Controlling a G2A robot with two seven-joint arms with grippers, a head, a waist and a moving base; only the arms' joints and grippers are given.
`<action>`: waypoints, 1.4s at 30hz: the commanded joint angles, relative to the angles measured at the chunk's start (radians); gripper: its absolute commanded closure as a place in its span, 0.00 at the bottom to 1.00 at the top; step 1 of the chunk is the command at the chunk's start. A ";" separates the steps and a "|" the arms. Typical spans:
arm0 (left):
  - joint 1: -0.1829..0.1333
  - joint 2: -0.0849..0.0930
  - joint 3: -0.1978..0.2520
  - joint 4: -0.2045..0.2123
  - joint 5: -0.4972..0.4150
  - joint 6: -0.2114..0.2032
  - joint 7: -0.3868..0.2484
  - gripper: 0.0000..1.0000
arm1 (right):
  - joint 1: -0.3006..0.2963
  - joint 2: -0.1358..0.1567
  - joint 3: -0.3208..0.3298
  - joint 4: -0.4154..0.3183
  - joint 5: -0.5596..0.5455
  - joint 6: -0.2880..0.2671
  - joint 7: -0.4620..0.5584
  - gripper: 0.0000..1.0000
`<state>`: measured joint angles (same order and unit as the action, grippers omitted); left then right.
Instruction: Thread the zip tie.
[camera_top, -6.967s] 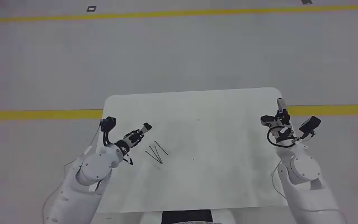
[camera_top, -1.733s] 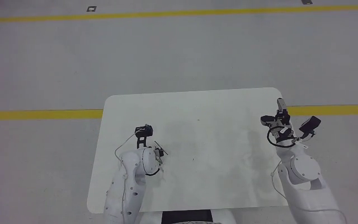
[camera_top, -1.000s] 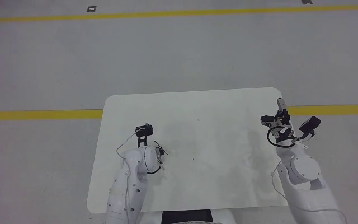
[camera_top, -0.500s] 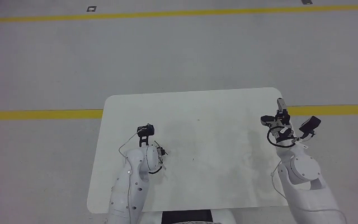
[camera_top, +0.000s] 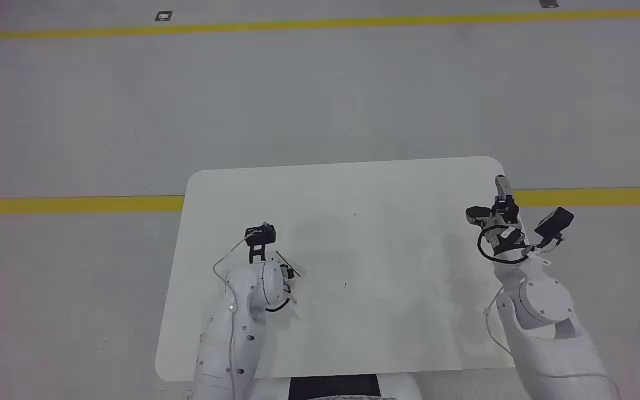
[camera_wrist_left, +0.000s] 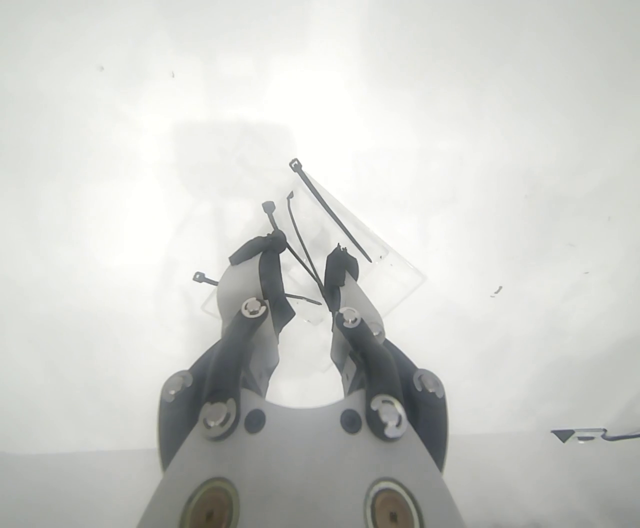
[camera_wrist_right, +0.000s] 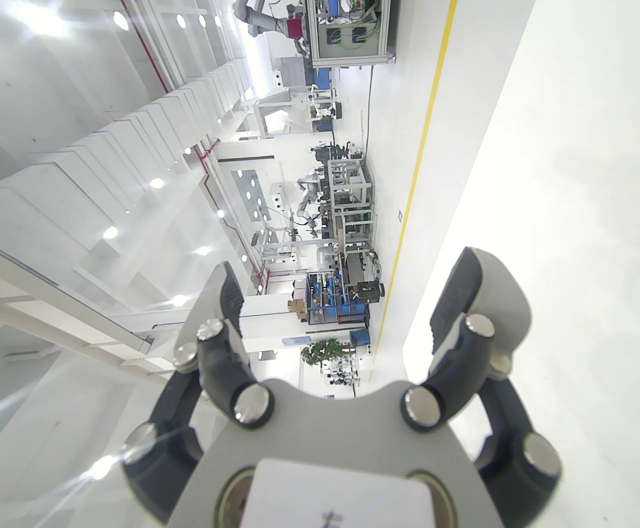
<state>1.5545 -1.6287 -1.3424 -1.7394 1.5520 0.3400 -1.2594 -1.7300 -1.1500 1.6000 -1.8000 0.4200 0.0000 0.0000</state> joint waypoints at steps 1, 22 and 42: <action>-0.002 0.000 -0.002 0.004 -0.001 0.000 0.000 0.80 | 0.000 0.000 0.000 0.000 0.000 0.000 0.000 0.00; -0.017 0.002 0.003 0.037 -0.008 0.000 0.009 0.82 | 0.000 0.000 0.000 0.000 0.000 0.000 0.000 0.00; -0.024 -0.002 0.005 0.045 -0.003 0.000 0.005 1.00 | 0.000 0.000 0.000 0.000 0.000 0.000 0.000 0.00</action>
<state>1.5305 -1.6303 -1.3375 -1.6921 1.5490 0.3400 -1.2535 -1.7300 -1.1500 1.6000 -1.8000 0.4200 0.0000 0.0000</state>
